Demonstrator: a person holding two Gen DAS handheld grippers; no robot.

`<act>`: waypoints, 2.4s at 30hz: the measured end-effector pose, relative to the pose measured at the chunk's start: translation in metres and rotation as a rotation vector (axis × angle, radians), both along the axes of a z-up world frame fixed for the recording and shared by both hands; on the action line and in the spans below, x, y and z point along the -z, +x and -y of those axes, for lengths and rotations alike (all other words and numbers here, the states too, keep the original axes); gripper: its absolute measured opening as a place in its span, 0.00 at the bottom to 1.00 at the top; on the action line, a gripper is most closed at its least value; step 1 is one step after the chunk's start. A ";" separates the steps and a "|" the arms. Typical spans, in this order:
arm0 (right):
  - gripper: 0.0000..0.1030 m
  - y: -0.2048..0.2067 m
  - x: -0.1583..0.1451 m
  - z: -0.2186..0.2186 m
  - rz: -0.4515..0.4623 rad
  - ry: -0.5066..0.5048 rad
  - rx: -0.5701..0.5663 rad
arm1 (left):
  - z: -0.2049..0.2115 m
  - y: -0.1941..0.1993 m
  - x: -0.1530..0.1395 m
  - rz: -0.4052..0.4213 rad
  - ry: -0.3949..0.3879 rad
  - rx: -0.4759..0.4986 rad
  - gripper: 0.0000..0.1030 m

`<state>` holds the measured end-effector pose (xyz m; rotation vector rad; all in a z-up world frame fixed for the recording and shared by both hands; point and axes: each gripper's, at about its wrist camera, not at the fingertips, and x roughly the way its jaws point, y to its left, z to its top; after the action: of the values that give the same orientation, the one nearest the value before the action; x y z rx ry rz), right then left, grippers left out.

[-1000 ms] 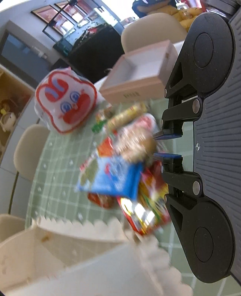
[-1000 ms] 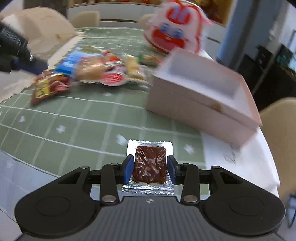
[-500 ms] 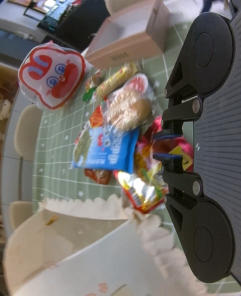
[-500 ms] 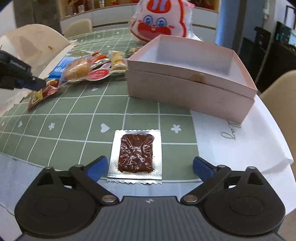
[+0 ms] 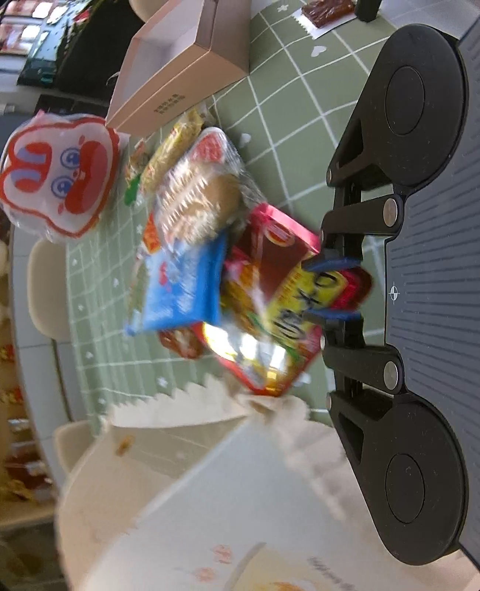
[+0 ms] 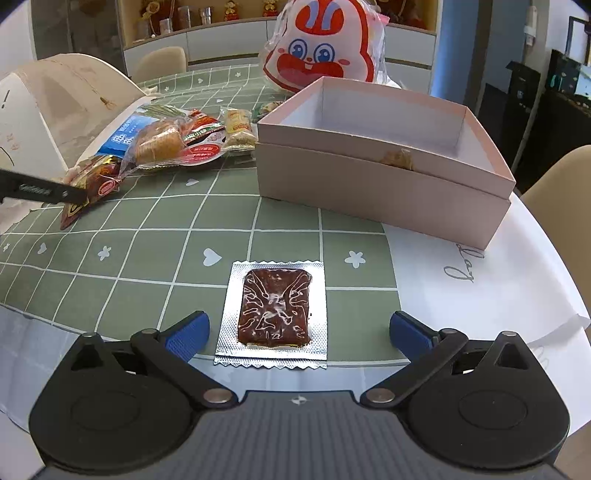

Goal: Organize snacks
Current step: 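Grasp the red-and-yellow snack packet with the left tool while the right tool holds the chocolate bar, then lift the red packet with the left tool while the right tool holds the chocolate bar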

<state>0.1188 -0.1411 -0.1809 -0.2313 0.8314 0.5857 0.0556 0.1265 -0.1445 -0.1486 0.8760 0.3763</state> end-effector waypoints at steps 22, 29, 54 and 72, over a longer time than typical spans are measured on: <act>0.24 0.041 -0.016 -0.209 -0.243 0.264 -0.090 | -0.095 -0.116 0.001 0.214 -0.609 -0.154 0.28; 0.02 0.020 -0.019 -0.172 -0.289 0.207 -0.100 | -0.114 -0.100 0.020 0.261 -0.717 -0.184 0.28; 0.24 0.042 -0.021 -0.192 -0.075 0.105 -0.178 | -0.106 -0.042 0.040 0.287 -0.813 -0.155 0.28; 0.24 0.039 -0.012 -0.158 -0.156 0.215 -0.216 | -0.081 0.025 0.026 0.200 -0.775 -0.041 0.42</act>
<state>0.1580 0.0171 -0.1685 -0.0792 0.8924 0.8990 0.0802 0.2075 -0.1708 -0.9055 0.7828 0.0389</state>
